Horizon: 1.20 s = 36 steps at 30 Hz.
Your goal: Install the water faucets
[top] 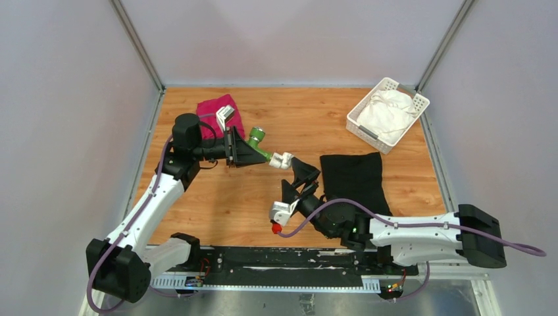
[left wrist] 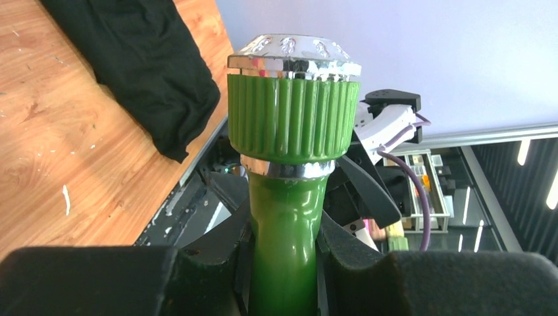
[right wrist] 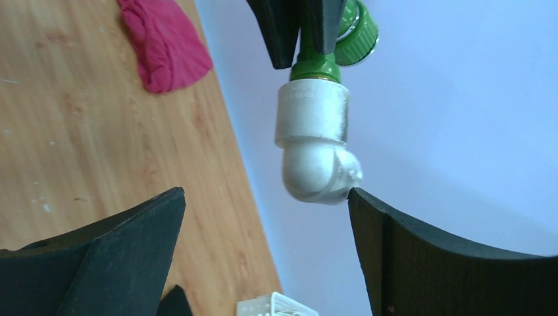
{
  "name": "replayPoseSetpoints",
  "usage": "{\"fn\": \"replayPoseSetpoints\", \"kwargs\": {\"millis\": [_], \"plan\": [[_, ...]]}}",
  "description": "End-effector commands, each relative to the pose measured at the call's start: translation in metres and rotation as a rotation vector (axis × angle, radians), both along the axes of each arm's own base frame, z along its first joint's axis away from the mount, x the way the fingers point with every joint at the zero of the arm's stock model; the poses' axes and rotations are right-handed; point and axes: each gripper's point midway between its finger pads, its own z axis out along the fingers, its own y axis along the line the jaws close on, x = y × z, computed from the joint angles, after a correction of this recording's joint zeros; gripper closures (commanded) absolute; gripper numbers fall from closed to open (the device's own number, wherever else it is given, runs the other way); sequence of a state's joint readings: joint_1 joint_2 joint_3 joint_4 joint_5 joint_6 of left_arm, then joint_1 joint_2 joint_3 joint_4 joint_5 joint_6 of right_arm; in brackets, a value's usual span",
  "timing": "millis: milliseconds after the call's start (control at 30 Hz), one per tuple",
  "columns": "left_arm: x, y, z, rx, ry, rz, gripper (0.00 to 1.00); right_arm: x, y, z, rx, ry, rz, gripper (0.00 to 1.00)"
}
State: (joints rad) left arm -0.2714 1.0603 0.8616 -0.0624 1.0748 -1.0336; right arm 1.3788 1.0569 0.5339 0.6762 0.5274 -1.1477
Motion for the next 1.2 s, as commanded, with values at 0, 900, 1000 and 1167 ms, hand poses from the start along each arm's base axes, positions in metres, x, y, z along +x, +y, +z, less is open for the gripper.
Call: {"fn": "replayPoseSetpoints", "kwargs": {"millis": [0, 900, 1000, 1167], "plan": [[-0.009, -0.001, 0.003, -0.014, 0.010, -0.043, 1.00, 0.003, -0.015, 0.042, 0.047, -0.206, -0.100, 0.01], [-0.014, -0.001, 0.000, -0.012, 0.005, -0.068, 1.00, 0.013, 0.015, 0.044, -0.123, -0.468, -0.199, 0.23], [-0.015, 0.000, 0.001, -0.014, 0.000, -0.071, 1.00, 0.015, 0.015, 0.048, -0.107, -0.477, -0.208, 0.30], [-0.016, 0.000, 0.001, -0.014, -0.001, -0.076, 1.00, 0.021, 0.012, 0.052, -0.094, -0.497, -0.243, 0.37]]}}
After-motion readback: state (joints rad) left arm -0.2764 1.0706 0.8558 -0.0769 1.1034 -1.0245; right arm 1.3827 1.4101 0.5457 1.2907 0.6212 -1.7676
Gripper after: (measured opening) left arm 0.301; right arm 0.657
